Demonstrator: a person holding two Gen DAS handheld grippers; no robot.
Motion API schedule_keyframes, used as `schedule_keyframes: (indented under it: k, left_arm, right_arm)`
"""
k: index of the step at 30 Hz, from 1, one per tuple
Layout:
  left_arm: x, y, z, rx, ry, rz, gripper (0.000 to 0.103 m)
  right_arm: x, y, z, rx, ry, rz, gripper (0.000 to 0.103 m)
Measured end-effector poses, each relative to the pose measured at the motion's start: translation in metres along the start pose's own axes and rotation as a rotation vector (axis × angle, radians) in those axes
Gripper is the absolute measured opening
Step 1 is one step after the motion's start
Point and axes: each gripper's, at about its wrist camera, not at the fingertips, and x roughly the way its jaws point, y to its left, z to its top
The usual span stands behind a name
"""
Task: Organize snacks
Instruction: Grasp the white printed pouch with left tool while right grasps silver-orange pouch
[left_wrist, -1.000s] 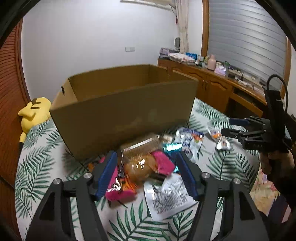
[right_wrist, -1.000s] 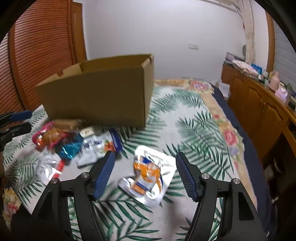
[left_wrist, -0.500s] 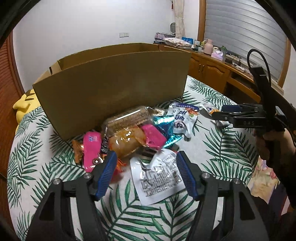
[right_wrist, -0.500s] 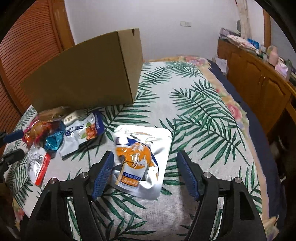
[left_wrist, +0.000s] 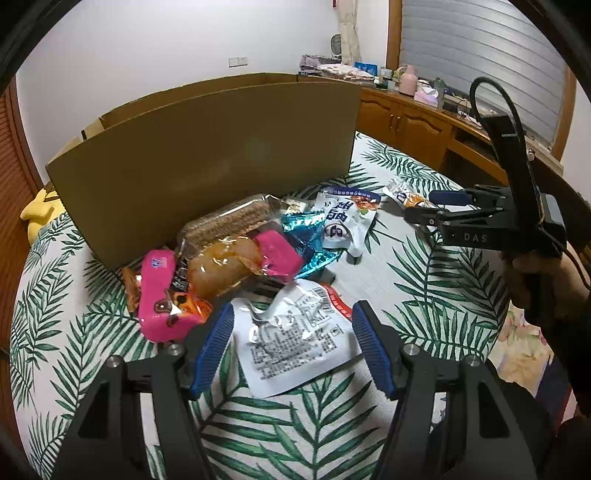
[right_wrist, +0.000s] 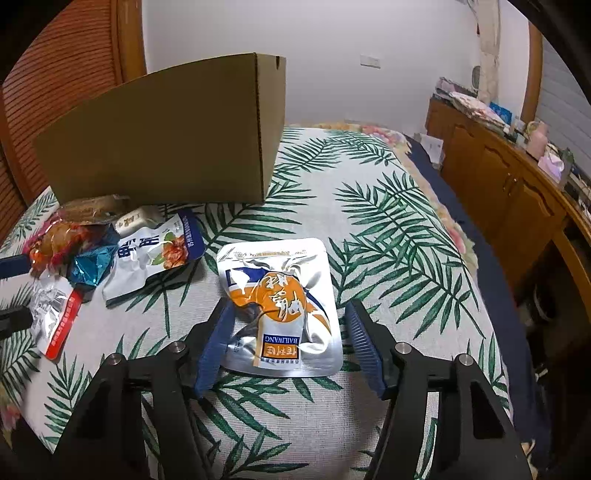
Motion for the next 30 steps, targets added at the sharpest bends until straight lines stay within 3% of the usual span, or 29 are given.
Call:
schedule_keyframes:
  k: [6,23,28,29,30]
  left_arm:
    - [0.013,0.0,-0.001,-0.042,0.04,0.015,0.067]
    - [0.024,-0.003,-0.004,-0.098,0.036,0.022,0.076]
    - [0.021,-0.002,-0.006,-0.137,0.042,-0.036,0.075]
    - [0.02,-0.004,-0.008,-0.131,0.038,-0.033,0.069]
    - [0.019,-0.005,-0.008,-0.121,0.035,-0.025,0.069]
  right_arm:
    - [0.001,0.001,0.0,-0.003,-0.001,-0.003,0.063]
    - [-0.001,0.002,0.0,-0.007,-0.005,-0.009,0.063]
    - [-0.001,0.003,0.0,-0.008,-0.006,-0.011,0.063]
    - [-0.001,0.003,0.0,-0.008,-0.006,-0.011,0.063]
    - [-0.001,0.003,0.0,-0.009,-0.006,-0.012,0.063]
